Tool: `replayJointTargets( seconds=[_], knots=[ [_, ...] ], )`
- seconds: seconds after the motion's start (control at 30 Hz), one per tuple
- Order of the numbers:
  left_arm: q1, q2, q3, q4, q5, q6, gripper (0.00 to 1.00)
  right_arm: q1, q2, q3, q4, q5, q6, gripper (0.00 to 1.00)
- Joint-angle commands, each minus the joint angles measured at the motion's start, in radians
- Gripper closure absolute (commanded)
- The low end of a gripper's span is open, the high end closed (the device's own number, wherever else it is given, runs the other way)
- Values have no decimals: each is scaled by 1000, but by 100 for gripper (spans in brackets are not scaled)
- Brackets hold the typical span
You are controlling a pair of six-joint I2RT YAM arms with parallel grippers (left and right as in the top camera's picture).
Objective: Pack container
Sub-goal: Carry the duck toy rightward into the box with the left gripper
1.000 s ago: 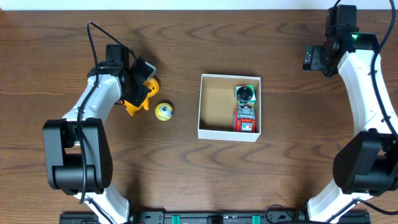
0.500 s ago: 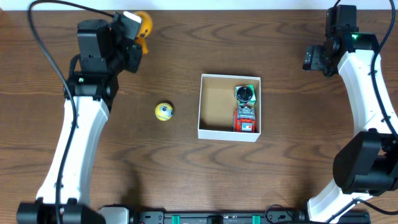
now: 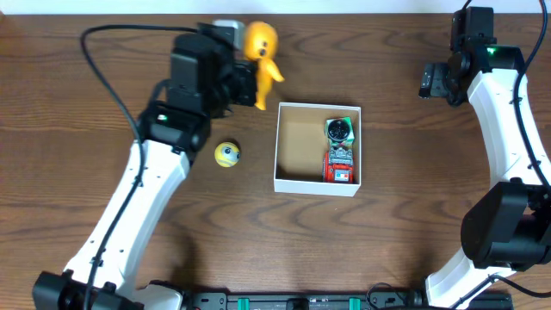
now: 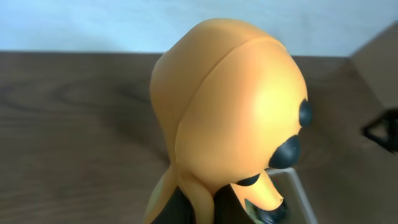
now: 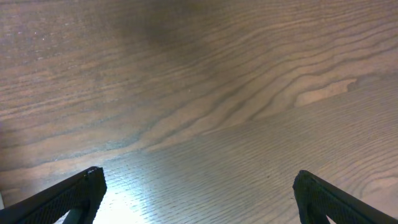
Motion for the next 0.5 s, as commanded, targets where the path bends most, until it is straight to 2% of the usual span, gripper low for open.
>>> replayJointTargets(
  seconds=[0.0, 0.47],
  knots=[
    [-40, 35, 7, -2, 8, -87, 94, -3, -5, 14, -1, 14, 11, 1],
    [-217, 182, 4, -81, 9, -218, 94, -3, -5, 14, -1, 14, 11, 1]
  ],
)
